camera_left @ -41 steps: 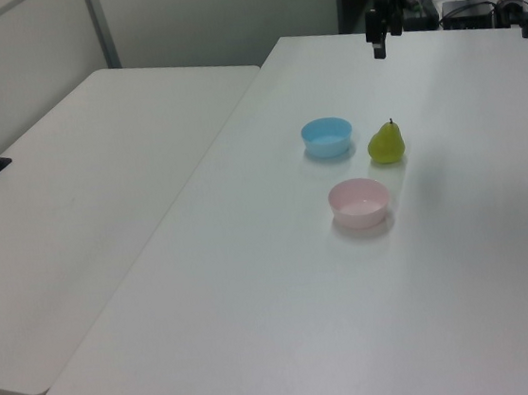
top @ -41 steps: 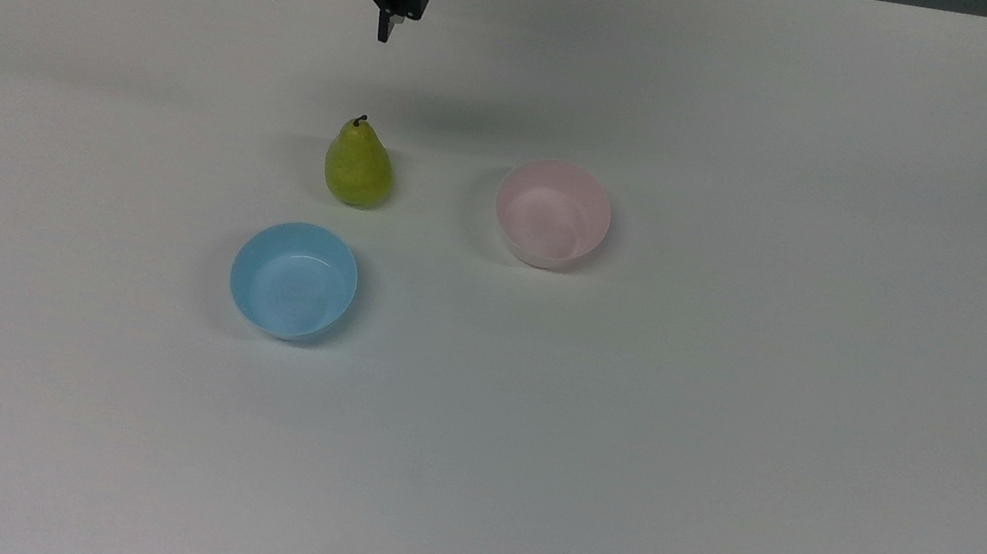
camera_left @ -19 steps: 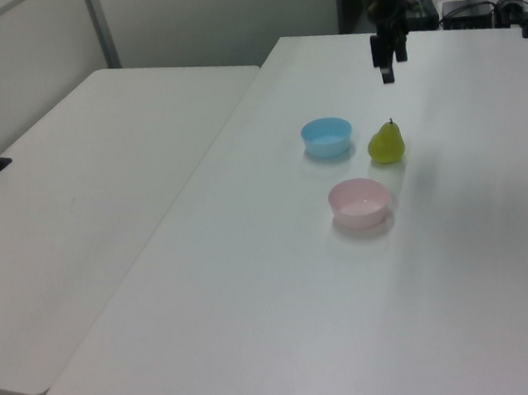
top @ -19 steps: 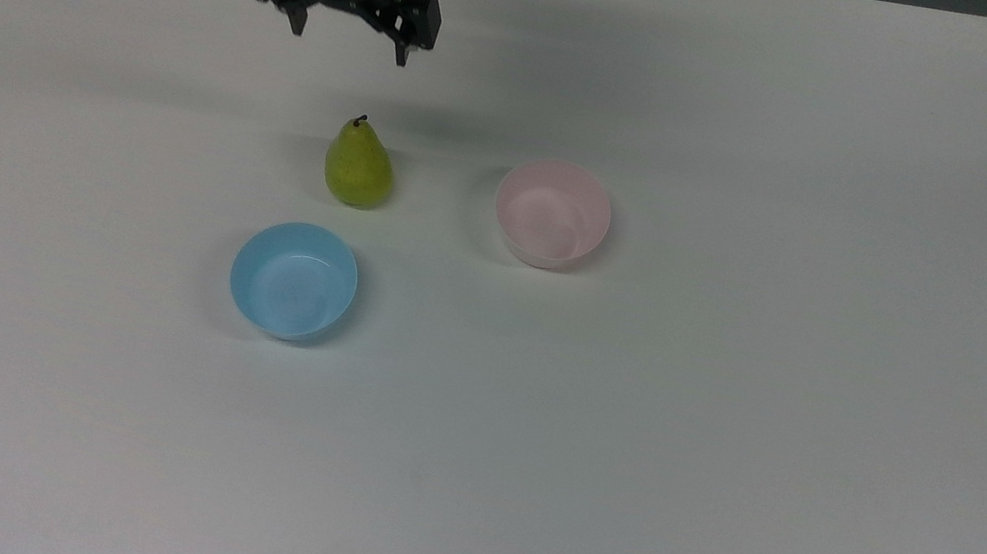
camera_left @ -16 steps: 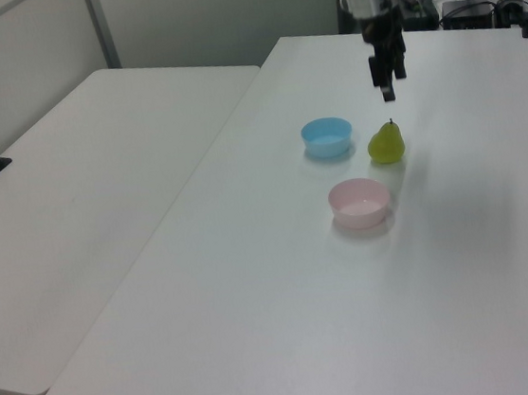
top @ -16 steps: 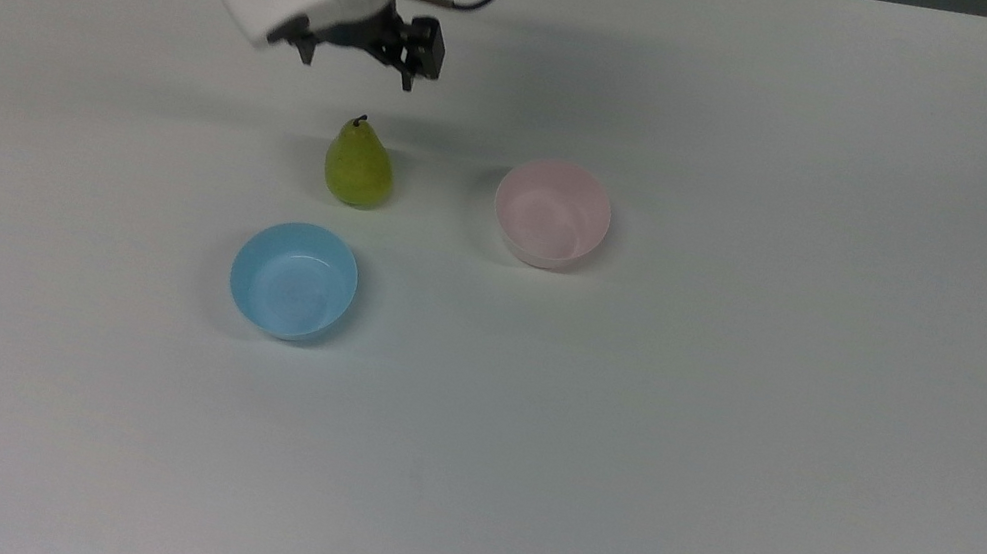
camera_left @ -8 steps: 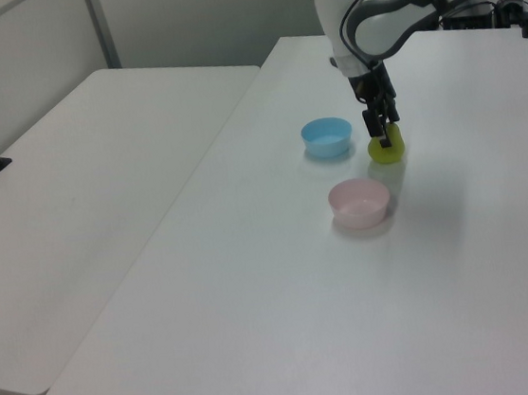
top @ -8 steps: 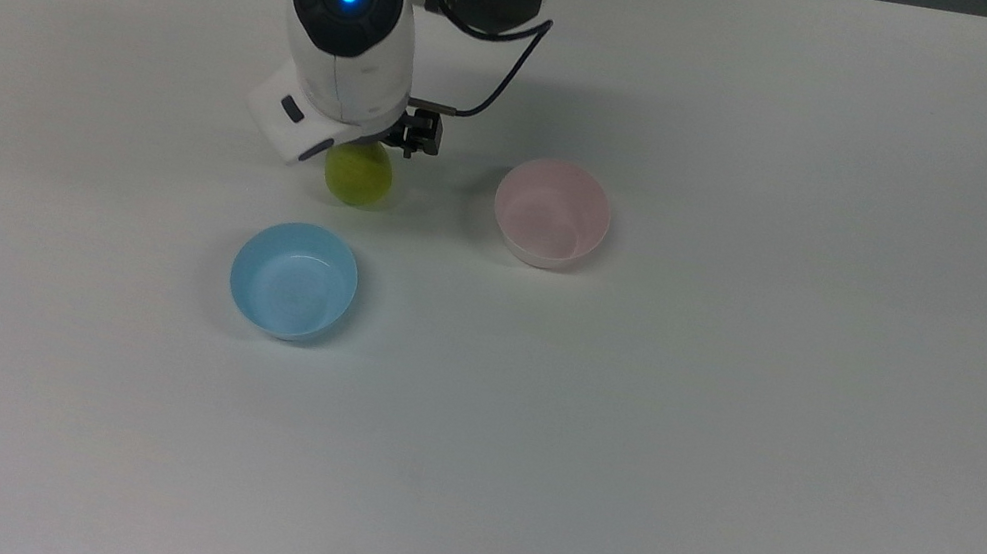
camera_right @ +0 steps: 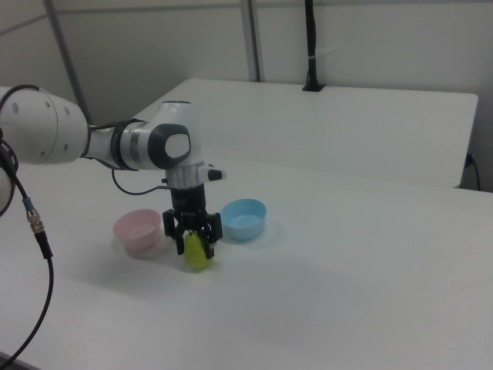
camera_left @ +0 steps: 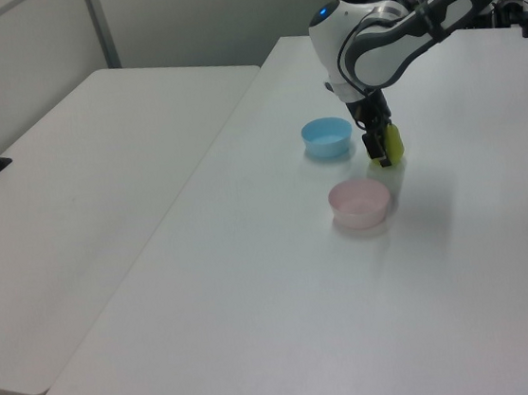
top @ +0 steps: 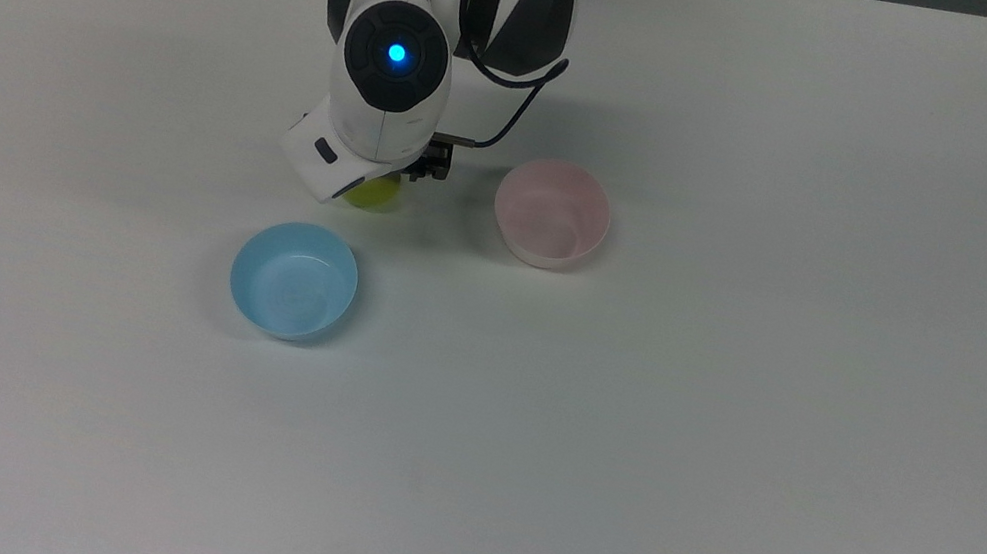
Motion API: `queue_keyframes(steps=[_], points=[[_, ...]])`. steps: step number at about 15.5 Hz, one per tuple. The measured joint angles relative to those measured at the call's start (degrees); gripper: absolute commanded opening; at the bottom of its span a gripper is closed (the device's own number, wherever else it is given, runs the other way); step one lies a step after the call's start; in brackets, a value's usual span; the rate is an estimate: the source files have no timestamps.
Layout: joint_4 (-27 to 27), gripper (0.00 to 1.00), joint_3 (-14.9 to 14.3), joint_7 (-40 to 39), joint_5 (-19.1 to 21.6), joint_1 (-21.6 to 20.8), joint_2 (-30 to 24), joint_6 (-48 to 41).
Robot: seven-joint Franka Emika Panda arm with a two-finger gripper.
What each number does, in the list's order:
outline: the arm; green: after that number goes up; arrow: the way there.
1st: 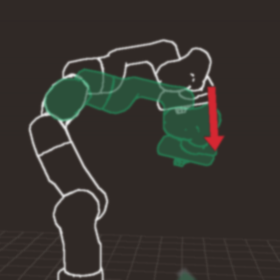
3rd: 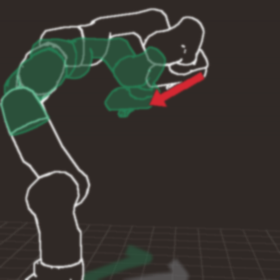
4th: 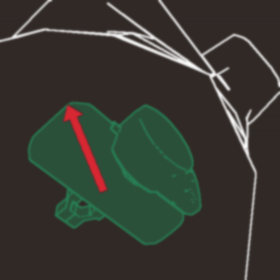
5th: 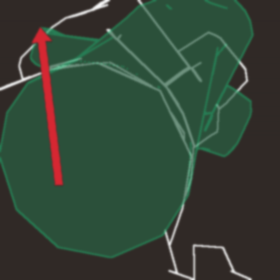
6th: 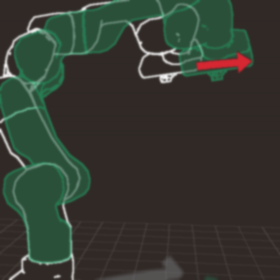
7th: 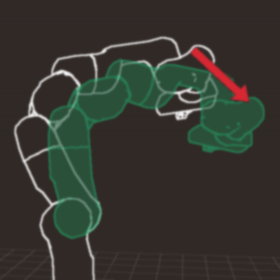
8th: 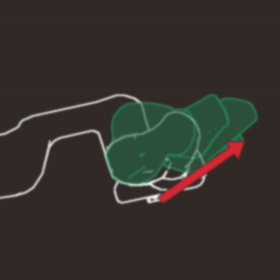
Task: Place the pear in the bowl
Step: 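Lower the gripper over the green pear and close on it, then lift the pear and carry it over the pink bowl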
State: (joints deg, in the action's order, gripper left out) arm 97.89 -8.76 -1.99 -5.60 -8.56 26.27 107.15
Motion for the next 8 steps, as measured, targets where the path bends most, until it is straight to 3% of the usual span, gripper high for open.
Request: queue_keyframes(steps=[3,8], points=[[-0.2,0.47,0.0,0.0,0.0,0.0,0.0,0.4],[-1.2,0.46,-0.2,0.0,0.0,0.1,-1.6,0.6]])
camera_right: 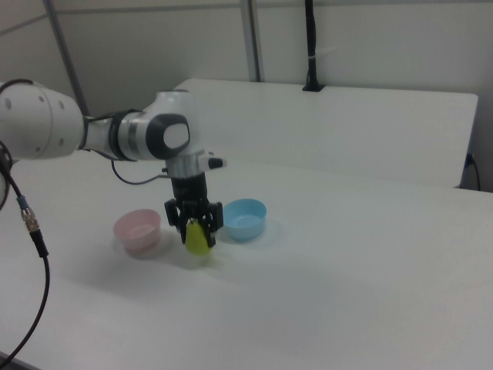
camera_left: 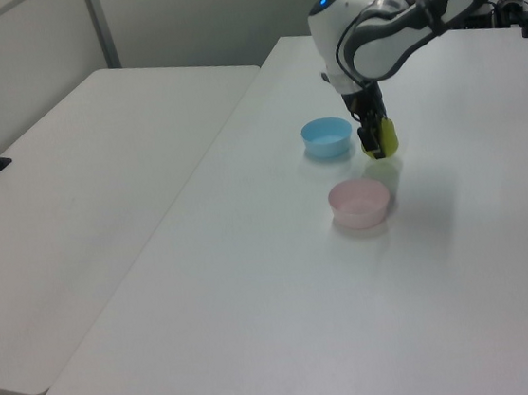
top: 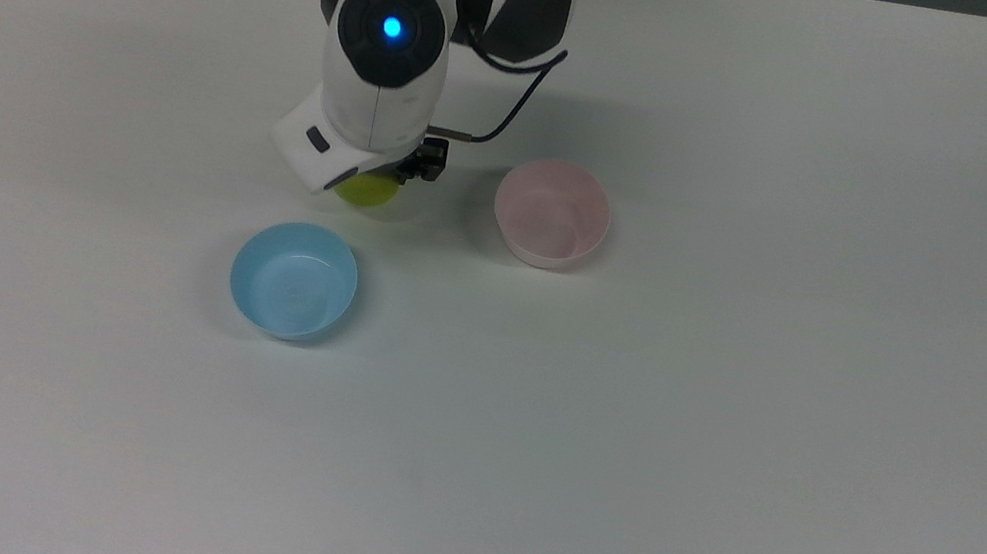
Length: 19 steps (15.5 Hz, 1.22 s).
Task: Place the pear in the bowl
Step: 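Lift the pear and carry it over the pink bowl, then lower the pear into the pink bowl and open the gripper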
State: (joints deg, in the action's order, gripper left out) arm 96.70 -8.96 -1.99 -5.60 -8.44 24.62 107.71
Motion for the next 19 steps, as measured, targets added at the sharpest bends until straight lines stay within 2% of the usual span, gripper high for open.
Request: queue_keyframes(steps=[5,6,8,12,15,19], points=[[-1.9,0.47,0.1,0.0,0.8,-0.3,-6.3,-0.5],[-2.5,0.51,0.1,0.0,1.6,-0.9,-6.9,-0.8],[-3.5,0.58,-0.3,0.5,3.2,-3.6,-7.3,-1.0],[-3.6,0.59,-0.5,5.9,3.5,-11.4,-6.1,-1.0],[-3.6,0.59,-0.5,8.8,3.5,-15.8,-3.7,-0.5],[-3.6,0.88,-0.6,9.7,3.5,-17.2,-0.1,0.7]])
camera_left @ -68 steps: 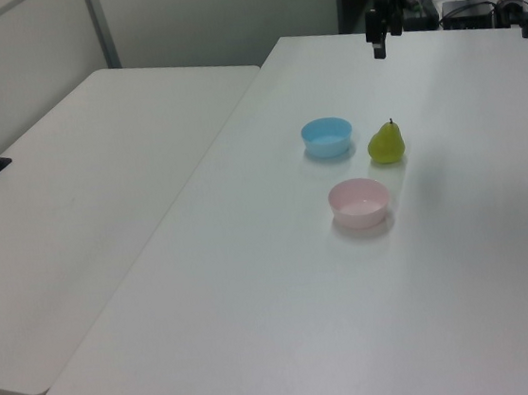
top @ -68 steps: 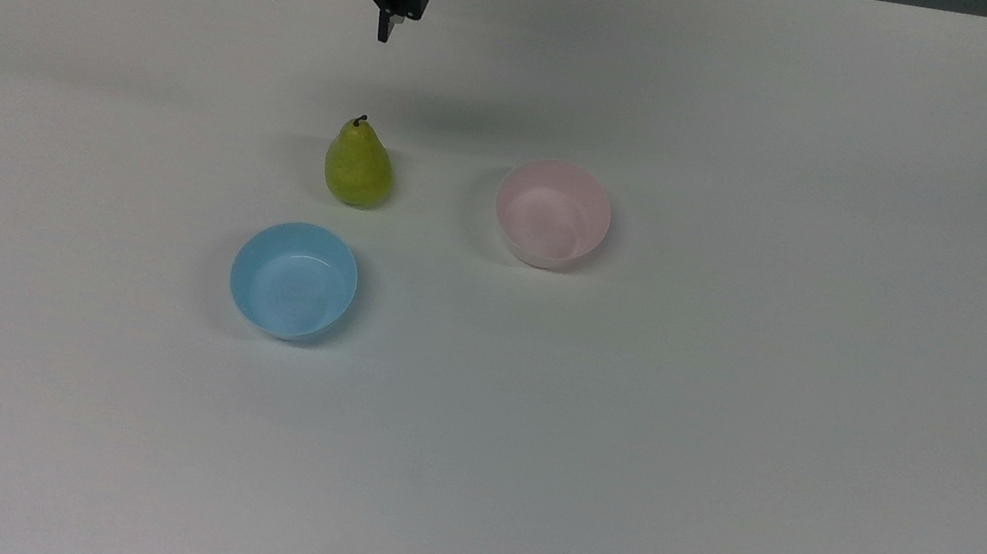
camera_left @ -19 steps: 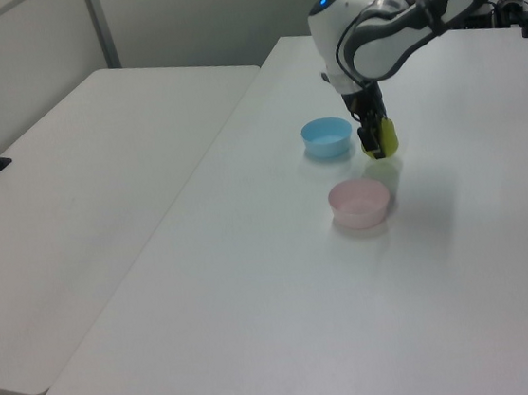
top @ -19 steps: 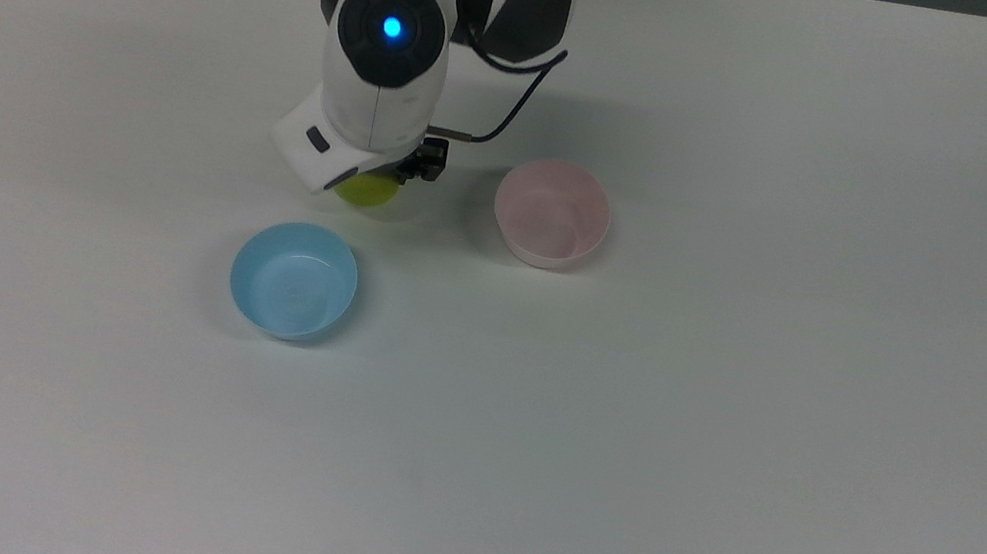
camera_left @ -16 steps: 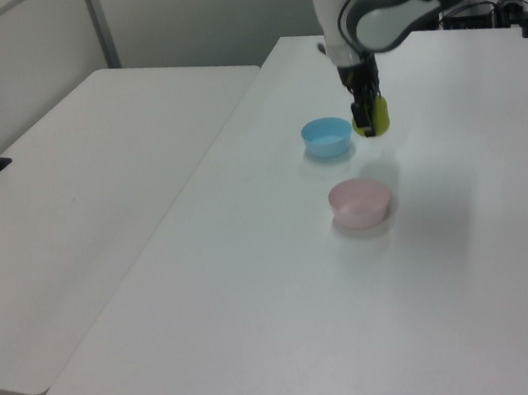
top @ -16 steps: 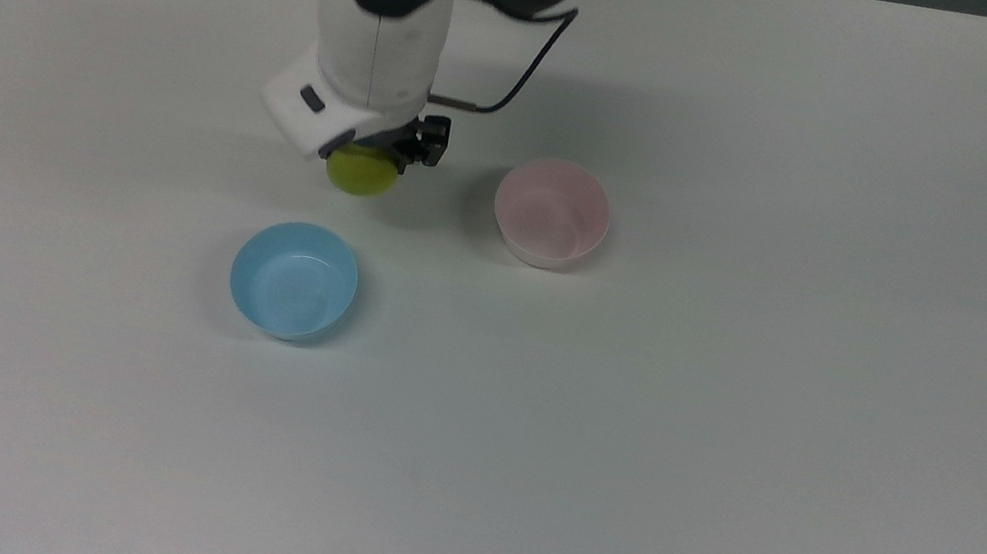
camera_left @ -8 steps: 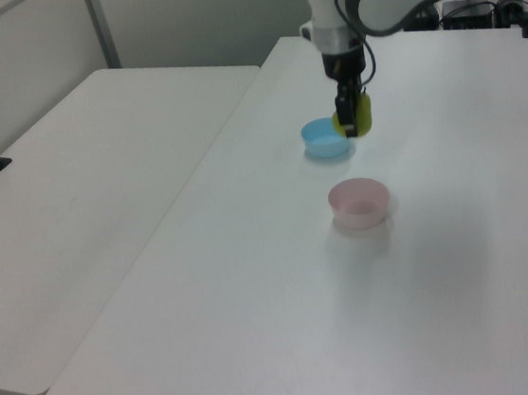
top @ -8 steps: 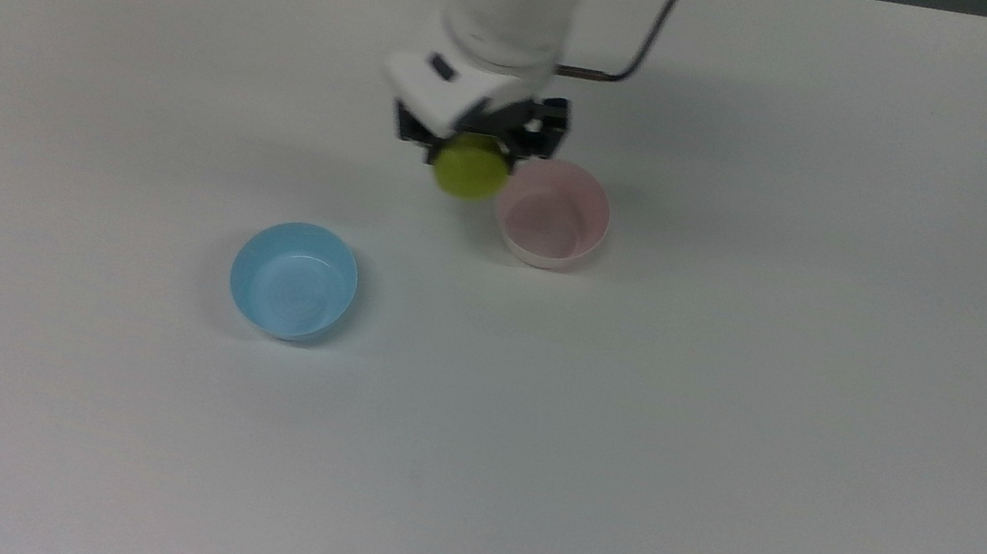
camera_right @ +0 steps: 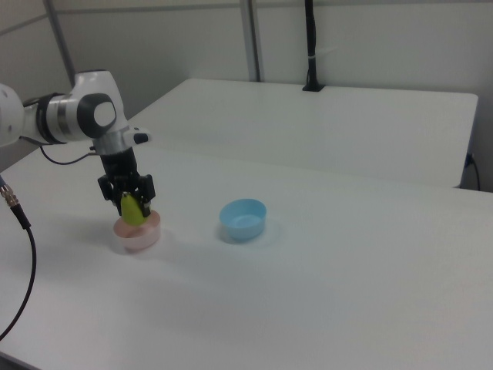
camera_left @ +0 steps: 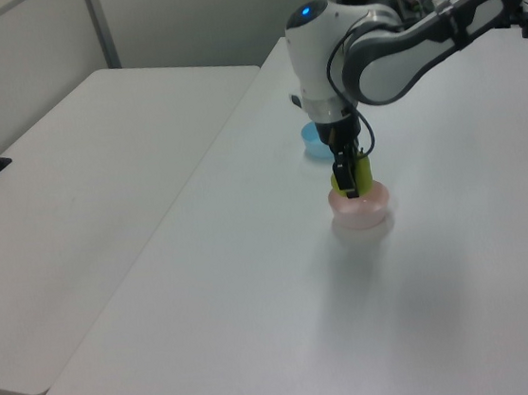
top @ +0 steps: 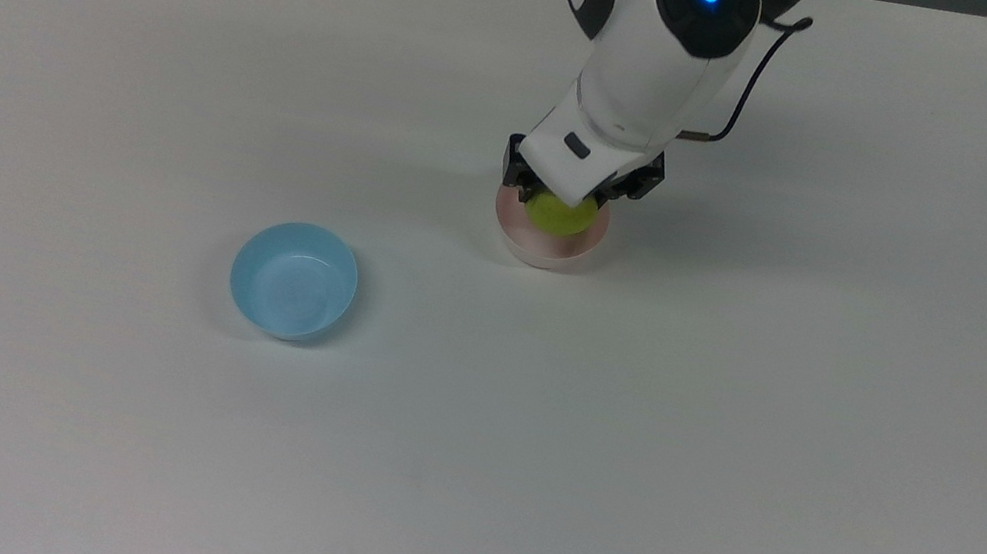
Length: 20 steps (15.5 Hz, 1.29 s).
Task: Place the pear in the bowl
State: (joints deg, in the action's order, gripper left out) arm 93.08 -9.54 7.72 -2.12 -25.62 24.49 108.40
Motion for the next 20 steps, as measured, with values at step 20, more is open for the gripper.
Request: queue_keyframes(steps=[20], points=[[-1.3,1.00,0.8,-0.1,0.0,9.3,-10.9,-9.8]])
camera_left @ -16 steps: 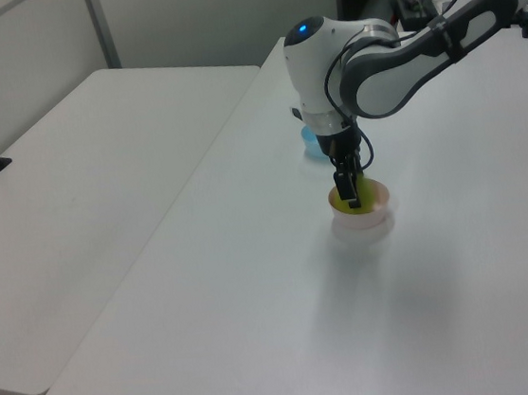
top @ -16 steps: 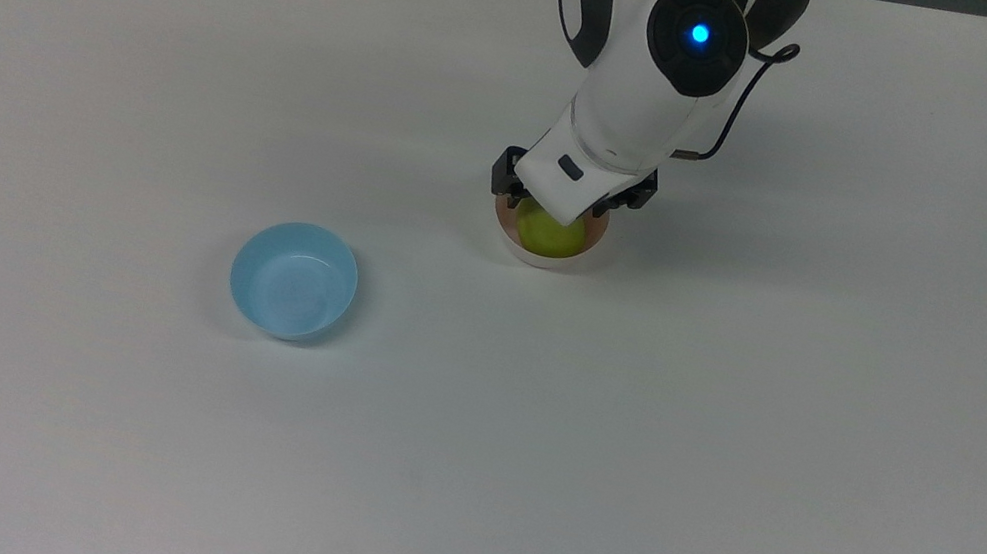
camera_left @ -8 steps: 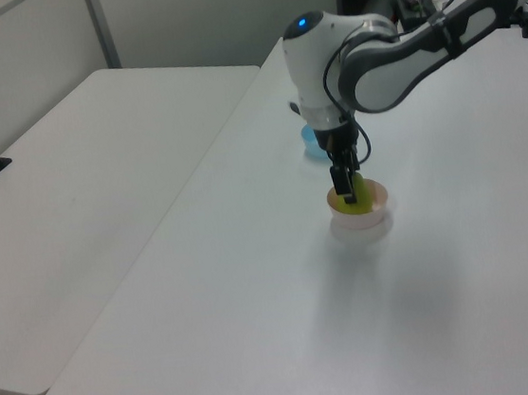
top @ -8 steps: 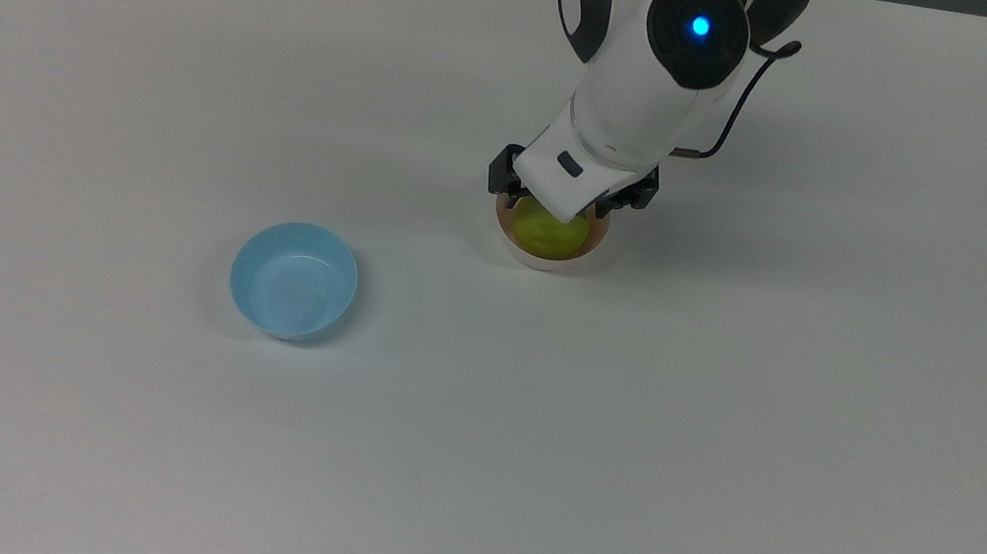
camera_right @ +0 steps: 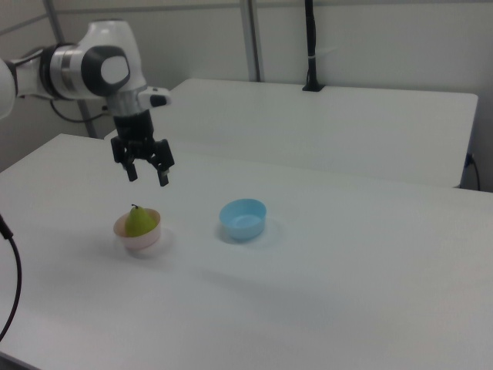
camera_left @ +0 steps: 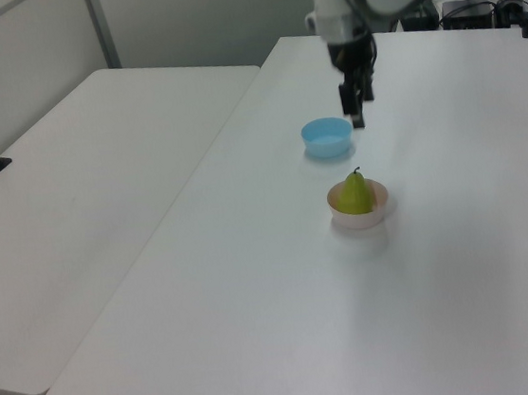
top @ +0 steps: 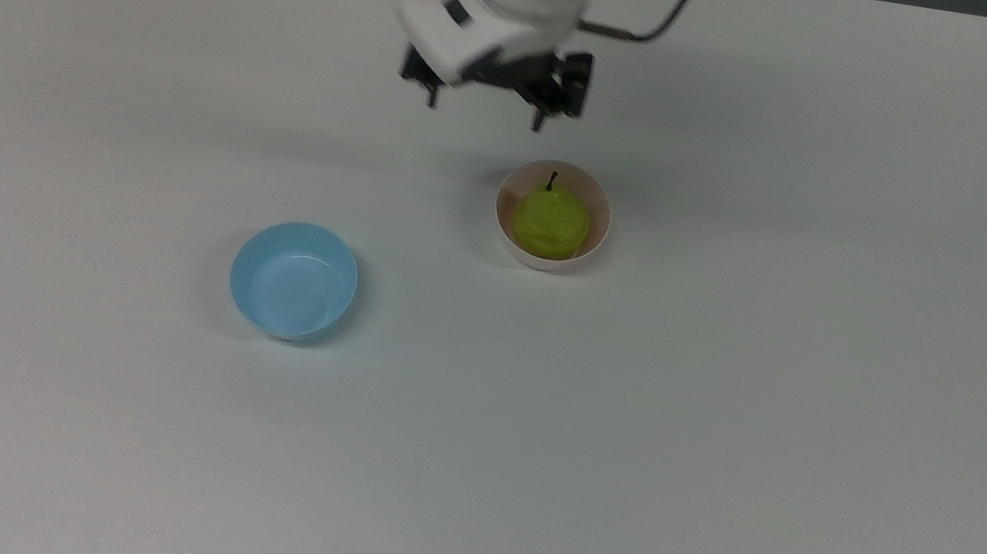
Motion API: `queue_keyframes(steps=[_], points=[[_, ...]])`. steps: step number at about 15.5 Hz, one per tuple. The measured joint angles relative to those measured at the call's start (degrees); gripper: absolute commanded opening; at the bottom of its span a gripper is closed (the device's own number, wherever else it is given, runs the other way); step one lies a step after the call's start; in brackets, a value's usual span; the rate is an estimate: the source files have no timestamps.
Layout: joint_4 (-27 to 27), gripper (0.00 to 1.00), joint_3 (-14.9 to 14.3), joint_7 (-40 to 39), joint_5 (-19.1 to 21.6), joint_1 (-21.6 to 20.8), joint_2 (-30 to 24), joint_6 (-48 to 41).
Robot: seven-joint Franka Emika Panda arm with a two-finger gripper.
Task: Place the pear in the bowl
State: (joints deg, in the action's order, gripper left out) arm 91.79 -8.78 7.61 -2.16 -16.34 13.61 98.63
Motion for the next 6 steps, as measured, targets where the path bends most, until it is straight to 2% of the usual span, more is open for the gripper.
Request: queue_keyframes(steps=[6], points=[[0.1,1.00,5.1,-0.4,-2.2,12.1,-3.5,-3.1]])
